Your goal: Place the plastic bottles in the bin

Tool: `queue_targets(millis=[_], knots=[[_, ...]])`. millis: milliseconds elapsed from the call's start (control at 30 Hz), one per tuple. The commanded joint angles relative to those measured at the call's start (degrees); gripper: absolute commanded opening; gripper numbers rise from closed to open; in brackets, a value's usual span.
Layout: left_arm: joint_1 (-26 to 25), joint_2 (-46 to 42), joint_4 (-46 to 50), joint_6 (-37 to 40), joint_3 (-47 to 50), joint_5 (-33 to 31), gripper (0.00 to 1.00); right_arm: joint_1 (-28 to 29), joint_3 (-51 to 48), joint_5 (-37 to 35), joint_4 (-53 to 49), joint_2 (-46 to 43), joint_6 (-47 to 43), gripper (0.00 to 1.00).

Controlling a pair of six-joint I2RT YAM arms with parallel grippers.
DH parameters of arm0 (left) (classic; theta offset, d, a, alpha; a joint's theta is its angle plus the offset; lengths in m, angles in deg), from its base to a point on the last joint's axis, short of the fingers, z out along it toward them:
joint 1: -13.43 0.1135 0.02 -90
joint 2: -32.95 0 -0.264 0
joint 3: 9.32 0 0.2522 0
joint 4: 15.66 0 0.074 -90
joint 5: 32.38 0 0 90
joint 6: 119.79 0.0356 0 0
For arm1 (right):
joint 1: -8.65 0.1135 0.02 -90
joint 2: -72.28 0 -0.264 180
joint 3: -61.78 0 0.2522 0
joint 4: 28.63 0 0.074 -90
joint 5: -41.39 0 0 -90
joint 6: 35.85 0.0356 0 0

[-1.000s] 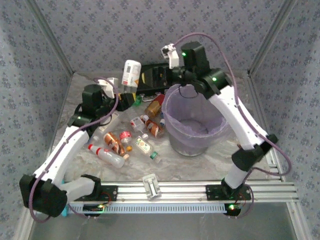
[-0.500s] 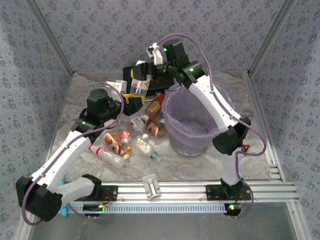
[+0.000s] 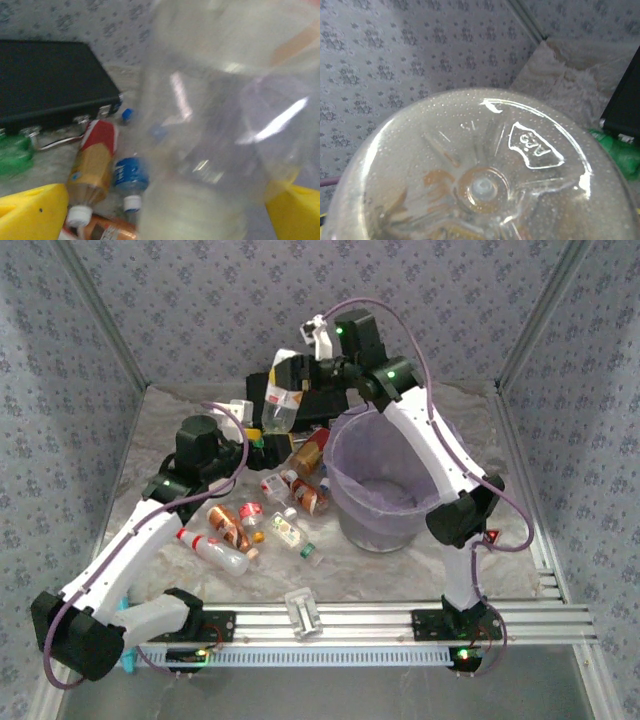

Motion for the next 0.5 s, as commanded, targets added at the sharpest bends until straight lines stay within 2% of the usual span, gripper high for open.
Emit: queue_targets(millis=[0,133,233,367,467], knots=[[0.70,-2.44,13.70,3.04,-5.70,-8.22,1.00,-2.07,7.97,-2.41,-4.42,-1.57,-4.22,0.52],[5.72,-3.30,29.90,4.23,-8.65,-14.32,1.00,-4.34,8.80,-5.53,-11.88,-5.70,-9.30,0.49],[12.48,-4.26,37.46,5.62,-7.59,-18.97,1.00,-6.08,4.89,-8.19,-15.26,-10.70,-13.14,0.45],[23.03,-6.52,36.48,5.18,-0.67,-22.23,1.00,-8.31,2.21,-15.46,-23.67,-15.50,-18.84,0.40],[28.19,-7.71,31.95,3.11,4.89,-21.65,1.00,-9.66,-0.52,-22.27,-28.34,-18.63,-21.15,0.36]])
